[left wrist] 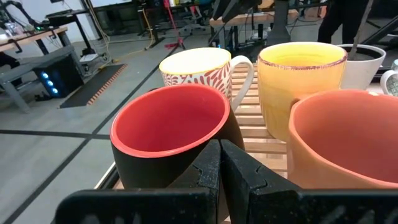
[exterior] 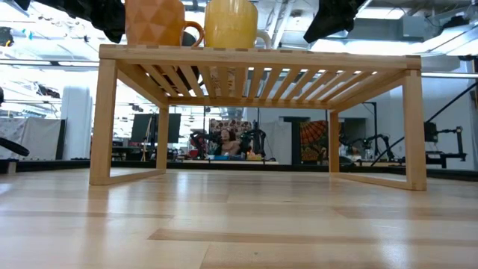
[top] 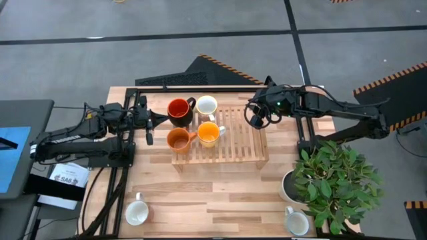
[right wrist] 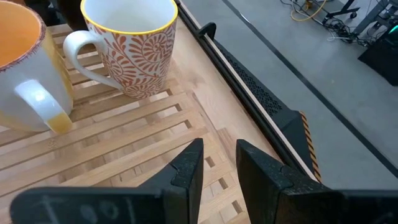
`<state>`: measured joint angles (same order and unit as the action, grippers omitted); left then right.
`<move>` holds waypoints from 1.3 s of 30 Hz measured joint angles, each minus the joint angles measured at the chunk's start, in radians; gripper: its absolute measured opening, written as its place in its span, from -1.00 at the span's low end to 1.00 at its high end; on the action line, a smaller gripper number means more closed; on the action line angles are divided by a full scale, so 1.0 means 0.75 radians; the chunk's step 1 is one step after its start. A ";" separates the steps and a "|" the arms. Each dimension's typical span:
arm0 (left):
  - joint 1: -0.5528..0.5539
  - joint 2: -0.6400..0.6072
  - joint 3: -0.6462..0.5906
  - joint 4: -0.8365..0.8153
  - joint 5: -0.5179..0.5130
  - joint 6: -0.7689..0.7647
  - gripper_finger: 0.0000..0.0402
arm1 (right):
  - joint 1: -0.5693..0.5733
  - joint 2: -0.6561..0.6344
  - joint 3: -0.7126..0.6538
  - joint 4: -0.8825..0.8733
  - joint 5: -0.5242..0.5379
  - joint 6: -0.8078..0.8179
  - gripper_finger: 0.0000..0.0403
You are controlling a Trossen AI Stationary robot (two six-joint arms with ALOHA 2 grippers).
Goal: Place coffee mugs
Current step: Put the red mug on the shelf
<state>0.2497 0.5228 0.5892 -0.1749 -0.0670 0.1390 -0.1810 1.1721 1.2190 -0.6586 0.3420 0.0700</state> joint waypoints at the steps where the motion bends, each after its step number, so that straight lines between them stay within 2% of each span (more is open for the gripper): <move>1: 0.000 0.000 0.000 0.000 0.000 0.000 -1.00 | 0.000 0.000 0.000 0.000 0.000 0.000 -0.40; 13: 0.000 0.000 0.000 -0.001 -0.001 0.001 -1.00 | -0.026 0.001 0.000 0.000 0.000 -0.001 -0.43; 22: 0.000 -0.017 0.000 -0.013 -0.001 0.001 -1.00 | -0.072 0.000 -0.005 -0.068 -0.003 -0.048 -0.72; 26: 0.000 -0.082 0.001 -0.061 -0.004 0.020 -1.00 | -0.074 -0.017 -0.088 -0.056 -0.005 -0.060 -0.90; 31: -0.001 -0.177 0.001 -0.066 -0.038 0.009 -1.00 | -0.074 -0.081 -0.204 0.074 -0.015 -0.065 -0.90; 39: -0.001 -0.238 0.002 -0.142 0.002 -0.043 -1.00 | -0.073 -0.146 -0.362 0.554 -0.356 -0.128 -0.92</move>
<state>0.2493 0.3443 0.5903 -0.2811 -0.0654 0.1070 -0.2359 1.0622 0.9474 -0.2428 0.0749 -0.0257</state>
